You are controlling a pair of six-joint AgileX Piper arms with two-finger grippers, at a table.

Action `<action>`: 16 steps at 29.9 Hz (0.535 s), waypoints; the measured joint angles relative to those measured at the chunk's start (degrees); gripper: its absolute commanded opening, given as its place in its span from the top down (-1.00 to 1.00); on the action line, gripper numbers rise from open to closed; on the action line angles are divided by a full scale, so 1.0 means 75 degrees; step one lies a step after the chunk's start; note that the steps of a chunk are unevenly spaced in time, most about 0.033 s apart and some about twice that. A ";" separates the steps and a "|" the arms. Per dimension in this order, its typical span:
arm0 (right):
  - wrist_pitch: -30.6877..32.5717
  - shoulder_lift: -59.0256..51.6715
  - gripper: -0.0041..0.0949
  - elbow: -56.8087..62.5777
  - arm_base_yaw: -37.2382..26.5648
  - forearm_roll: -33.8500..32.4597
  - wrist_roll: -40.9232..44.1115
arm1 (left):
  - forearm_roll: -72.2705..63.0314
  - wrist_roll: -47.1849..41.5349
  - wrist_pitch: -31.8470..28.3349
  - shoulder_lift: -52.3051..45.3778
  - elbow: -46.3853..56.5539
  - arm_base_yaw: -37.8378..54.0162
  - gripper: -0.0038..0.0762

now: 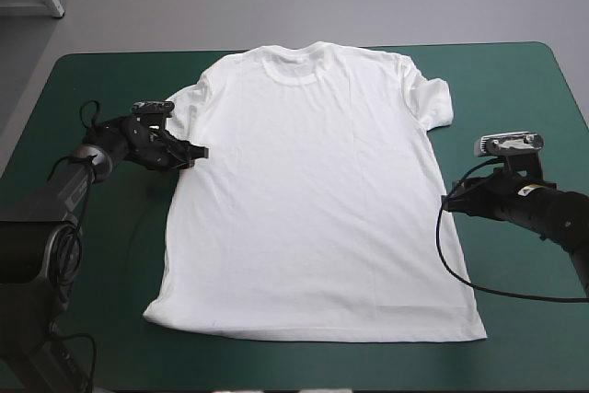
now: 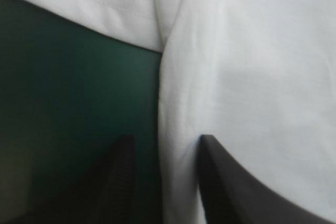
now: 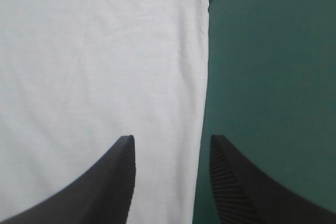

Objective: Fold the cloth

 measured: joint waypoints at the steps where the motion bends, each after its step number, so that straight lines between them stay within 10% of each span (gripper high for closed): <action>1: -0.0020 0.0000 0.07 0.0000 0.0000 0.0000 0.0000 | 0.0000 0.0037 -0.0001 0.0008 -0.0007 0.0007 0.82; 16: -0.0019 0.0459 0.05 -0.0925 0.0000 0.0000 -0.0235 | -0.0046 0.0425 0.0098 0.0022 -0.0007 0.0007 0.85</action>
